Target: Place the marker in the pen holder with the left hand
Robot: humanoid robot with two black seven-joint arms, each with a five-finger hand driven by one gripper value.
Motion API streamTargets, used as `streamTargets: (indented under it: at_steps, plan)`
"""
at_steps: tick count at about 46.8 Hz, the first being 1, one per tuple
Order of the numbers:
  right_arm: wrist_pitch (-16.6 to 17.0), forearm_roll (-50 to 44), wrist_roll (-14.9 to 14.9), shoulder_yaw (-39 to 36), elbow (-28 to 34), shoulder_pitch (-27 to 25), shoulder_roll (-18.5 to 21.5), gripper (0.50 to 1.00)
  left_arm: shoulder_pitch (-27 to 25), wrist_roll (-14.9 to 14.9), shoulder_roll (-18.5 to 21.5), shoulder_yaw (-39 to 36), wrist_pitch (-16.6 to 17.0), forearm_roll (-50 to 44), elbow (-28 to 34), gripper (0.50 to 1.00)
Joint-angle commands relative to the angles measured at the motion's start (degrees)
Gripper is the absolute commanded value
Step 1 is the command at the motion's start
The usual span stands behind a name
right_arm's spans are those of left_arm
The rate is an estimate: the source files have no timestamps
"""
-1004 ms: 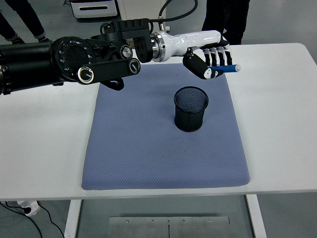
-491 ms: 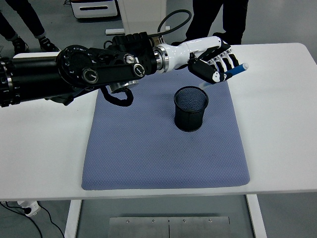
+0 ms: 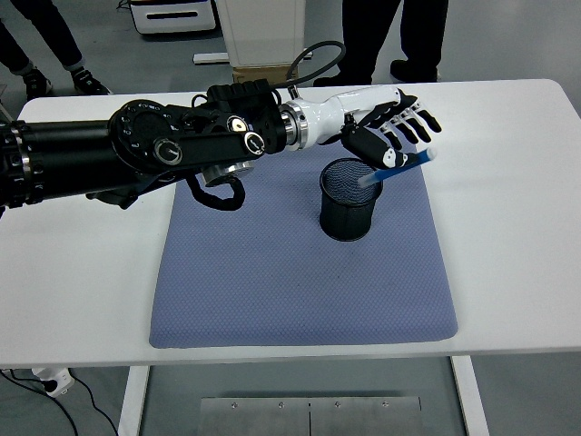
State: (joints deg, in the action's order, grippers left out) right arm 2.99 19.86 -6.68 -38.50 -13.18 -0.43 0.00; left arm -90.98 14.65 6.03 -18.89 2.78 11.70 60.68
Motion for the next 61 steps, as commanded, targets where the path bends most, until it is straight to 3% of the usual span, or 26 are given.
streamTargets:
  at_steps: [1, 16, 26, 34, 41, 46, 61]
  plan:
    - [0.0, 0.0, 0.0, 0.0, 0.0, 0.0, 0.0, 1.0, -0.34, 0.3, 0.56, 0.17, -0.15, -1.15, -0.12, 1.0]
    - [0.0, 0.0, 0.0, 0.0, 0.0, 0.0, 0.0, 1.0, -0.17, 0.38, 5.31, 4.48, 0.03, -6.69, -0.3, 1.0]
    - [0.0, 0.0, 0.0, 0.0, 0.0, 0.08, 0.0, 1.0, 3.0, 0.3, 12.34, 7.03, -0.23, -8.01, -0.48, 1.0]
    - [0.0, 0.0, 0.0, 0.0, 0.0, 0.0, 0.0, 1.0, 12.39, 0.65, 14.62, 13.17, 0.47, -8.09, -5.83, 1.0]
    - [0.0, 0.0, 0.0, 0.0, 0.0, 0.0, 0.0, 1.0, 19.69, 4.51, 17.43, 21.17, 1.26, -7.57, -8.3, 1.0]
    - [0.0, 0.0, 0.0, 0.0, 0.0, 0.0, 0.0, 1.0, 23.29, 5.04, 19.28, 25.3, 1.08, -7.92, -8.47, 1.0]
    - [0.0, 0.0, 0.0, 0.0, 0.0, 0.0, 0.0, 1.0, 36.65, 5.13, 19.11, 44.72, -3.48, -11.34, -11.64, 1.0]
